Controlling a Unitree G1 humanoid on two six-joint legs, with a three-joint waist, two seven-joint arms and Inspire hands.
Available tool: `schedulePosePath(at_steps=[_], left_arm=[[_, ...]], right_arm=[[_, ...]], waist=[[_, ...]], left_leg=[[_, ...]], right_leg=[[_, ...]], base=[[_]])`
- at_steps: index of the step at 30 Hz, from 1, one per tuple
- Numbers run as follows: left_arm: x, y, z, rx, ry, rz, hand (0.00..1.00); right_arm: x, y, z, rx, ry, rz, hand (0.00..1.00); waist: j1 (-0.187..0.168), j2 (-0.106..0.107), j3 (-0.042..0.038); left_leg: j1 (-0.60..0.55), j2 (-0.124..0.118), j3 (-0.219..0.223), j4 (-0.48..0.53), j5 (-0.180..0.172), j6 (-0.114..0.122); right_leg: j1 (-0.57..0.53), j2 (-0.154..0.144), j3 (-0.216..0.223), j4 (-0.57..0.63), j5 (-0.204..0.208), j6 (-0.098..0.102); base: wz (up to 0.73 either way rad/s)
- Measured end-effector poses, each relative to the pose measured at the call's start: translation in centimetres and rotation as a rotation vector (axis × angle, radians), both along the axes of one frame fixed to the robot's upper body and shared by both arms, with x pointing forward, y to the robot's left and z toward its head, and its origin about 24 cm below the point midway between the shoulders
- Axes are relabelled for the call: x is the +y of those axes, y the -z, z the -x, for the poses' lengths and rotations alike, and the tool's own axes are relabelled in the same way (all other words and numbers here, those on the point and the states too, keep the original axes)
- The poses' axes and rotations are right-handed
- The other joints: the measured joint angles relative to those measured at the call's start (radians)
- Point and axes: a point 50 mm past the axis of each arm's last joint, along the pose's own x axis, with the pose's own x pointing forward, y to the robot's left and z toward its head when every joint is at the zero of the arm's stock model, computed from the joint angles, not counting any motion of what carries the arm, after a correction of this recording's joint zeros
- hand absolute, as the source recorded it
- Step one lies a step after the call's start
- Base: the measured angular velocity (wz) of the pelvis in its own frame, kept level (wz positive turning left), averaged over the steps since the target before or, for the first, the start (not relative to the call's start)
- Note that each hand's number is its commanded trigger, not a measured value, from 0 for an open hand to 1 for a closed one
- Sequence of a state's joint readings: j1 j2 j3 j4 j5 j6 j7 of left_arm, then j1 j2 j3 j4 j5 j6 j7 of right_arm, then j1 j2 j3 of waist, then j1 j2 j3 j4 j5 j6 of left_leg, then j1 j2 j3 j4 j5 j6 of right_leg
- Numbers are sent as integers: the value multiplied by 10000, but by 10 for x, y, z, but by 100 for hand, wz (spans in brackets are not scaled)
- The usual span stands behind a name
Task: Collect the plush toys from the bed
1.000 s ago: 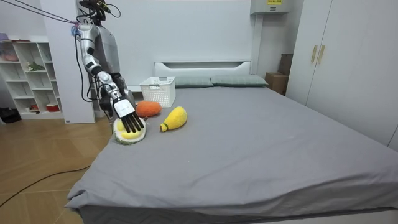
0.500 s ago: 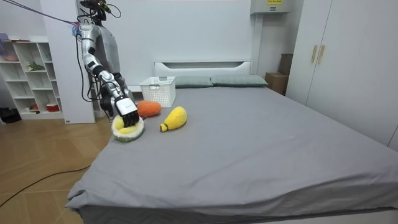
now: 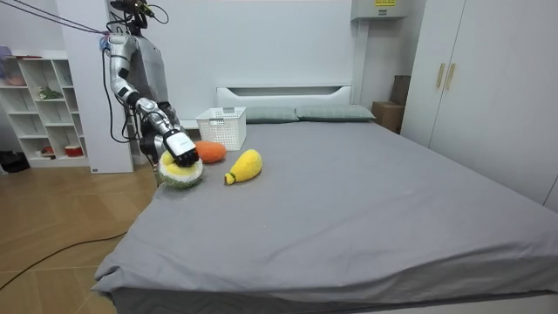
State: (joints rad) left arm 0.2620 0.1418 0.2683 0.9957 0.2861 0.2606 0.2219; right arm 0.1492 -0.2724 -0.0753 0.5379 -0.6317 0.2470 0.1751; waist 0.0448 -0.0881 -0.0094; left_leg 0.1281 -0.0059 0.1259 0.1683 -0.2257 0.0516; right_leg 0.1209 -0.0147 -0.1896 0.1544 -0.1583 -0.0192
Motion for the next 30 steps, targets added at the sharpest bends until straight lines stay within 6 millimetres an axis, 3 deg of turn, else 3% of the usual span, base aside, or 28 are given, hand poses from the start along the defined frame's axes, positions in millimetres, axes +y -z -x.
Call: schedulePosePath(at_steps=[6, 8, 9, 14, 18, 21, 27, 30], left_arm=[[0, 0, -2, -132, -4, -25, 0], [1, 0, -5, -305, 50, -29, 0], [1, 0, -7, -366, 68, -31, 0], [1, 0, -5, -442, 30, -56, 0], [0, 0, -4, -487, -14, -169, 0], [-1, 0, -1, -450, -40, -350, 0], [-1, 0, -8, -604, 28, -326, 0], [-3, 1, -12, -650, 162, -266, 0]], right_arm=[[-5, -50, -36, -2685, -122, 409, 100], [-4, -67, -46, -3448, -241, 552, 100], [-1, -78, -51, -3960, -433, 633, 100], [6, -116, -68, -5641, -901, 822, 100], [15, -145, -80, -6915, -1351, 1036, 100], [19, -158, -88, -7496, -1525, 1064, 100], [24, -164, -96, -7555, -1568, 958, 100], [32, -167, -102, -7525, -1849, 762, 100]], waist=[[-283, 12, 27], [-382, -154, 75], [-404, -141, 58], [-353, -237, 79], [-347, -154, 96], [-308, -122, 103], [-133, -117, 99], [126, -149, 77]], left_leg=[[22, 6, 119, -73, 2, 3], [-4, 4, 121, -71, 2, 3], [-89, 4, 137, -43, 8, 7], [-212, 29, 412, -92, 12, 13], [-118, 64, 584, -104, 12, 15], [-114, 67, 603, -109, 12, 15], [-180, 60, 554, -117, 12, 17], [-227, 57, 519, -89, 15, 22]], right_leg=[[-36, 18, 186, -2, -11, 17], [-79, 21, 204, 2, -14, 22], [-183, 22, 225, 33, -14, 22], [-526, 49, 499, 209, -12, 20], [-534, 66, 607, 316, -11, 21], [-534, 66, 630, 334, -10, 19], [-536, 39, 512, 347, -7, 15], [-569, 35, 457, 345, -7, 14]], base=[[-7], [0], [-4], [-17], [-10], [-2], [3], [3]])
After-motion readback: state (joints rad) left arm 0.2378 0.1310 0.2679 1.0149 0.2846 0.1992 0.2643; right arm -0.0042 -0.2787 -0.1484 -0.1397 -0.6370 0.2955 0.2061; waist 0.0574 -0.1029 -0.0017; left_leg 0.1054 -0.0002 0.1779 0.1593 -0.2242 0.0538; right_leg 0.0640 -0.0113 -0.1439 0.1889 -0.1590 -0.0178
